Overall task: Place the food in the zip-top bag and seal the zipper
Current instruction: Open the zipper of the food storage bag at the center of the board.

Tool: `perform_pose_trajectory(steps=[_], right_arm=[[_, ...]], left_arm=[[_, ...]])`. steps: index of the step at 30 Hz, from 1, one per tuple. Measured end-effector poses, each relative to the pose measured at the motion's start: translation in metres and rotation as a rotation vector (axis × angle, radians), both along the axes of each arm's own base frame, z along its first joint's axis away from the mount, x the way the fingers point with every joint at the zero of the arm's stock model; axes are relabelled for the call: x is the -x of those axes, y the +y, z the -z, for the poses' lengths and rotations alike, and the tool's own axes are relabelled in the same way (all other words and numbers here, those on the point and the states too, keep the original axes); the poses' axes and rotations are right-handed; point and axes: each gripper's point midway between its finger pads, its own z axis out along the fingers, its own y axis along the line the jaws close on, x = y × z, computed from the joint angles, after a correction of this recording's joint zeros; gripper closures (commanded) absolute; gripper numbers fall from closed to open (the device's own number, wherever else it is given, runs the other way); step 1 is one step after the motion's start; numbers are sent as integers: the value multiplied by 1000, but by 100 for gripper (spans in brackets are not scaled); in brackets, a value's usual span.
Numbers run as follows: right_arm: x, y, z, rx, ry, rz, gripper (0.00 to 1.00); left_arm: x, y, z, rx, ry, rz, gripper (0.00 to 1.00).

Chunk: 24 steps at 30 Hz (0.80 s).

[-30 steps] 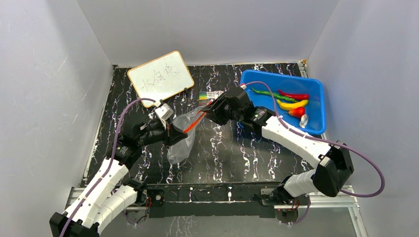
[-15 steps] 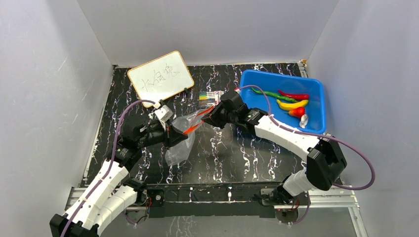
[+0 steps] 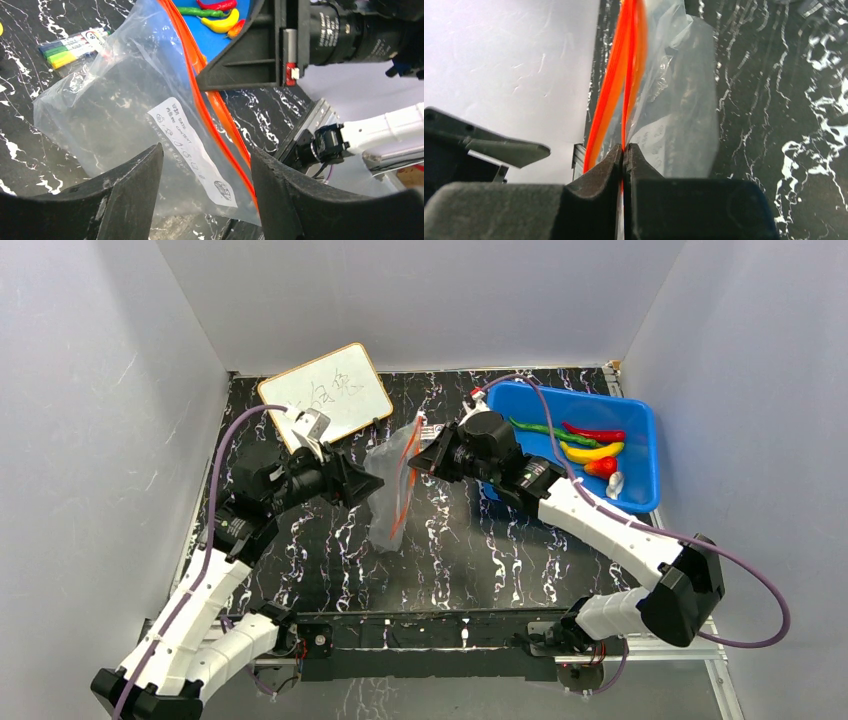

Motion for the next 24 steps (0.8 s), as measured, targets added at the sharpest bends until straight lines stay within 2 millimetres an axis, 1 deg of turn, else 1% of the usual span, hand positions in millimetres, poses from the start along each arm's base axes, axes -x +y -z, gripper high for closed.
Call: perform_pose_trajectory(steps=[2, 5, 7, 12, 14, 17, 18, 19, 20, 21, 22, 24], right_arm=[[3, 3, -12, 0, -50, -38, 100], [7, 8, -26, 2, -103, -90, 100], [10, 12, -32, -4, -118, -112, 100], [17, 19, -34, -20, -116, -140, 100], [20, 23, -37, -32, -121, -148, 100], [23, 29, -39, -45, -129, -162, 100], [24, 30, -39, -46, -128, -165, 100], [25, 32, -37, -44, -126, -169, 100], [25, 33, -36, -42, -122, -170, 100], [25, 34, -34, -41, -118, -171, 100], [26, 35, -33, -40, -115, -172, 100], [24, 35, -31, -35, -110, -165, 100]], left_arm=[[-5, -1, -10, 15, 4, -18, 34], [-12, -4, -14, 21, 18, -24, 32], [-15, -6, -13, 19, 30, -24, 29], [-22, -9, -2, 7, 72, -25, 30], [-24, -9, 2, 2, 77, -31, 38], [-26, -7, 13, -16, 88, -46, 55], [-26, -6, 17, -24, 91, -51, 64], [-26, -5, 20, -34, 92, -51, 77], [-27, -4, 23, -41, 88, -50, 87], [-27, -4, 23, -46, 82, -51, 95], [-28, -3, 24, -55, 71, -54, 99], [-29, 0, 24, -66, 55, -69, 100]])
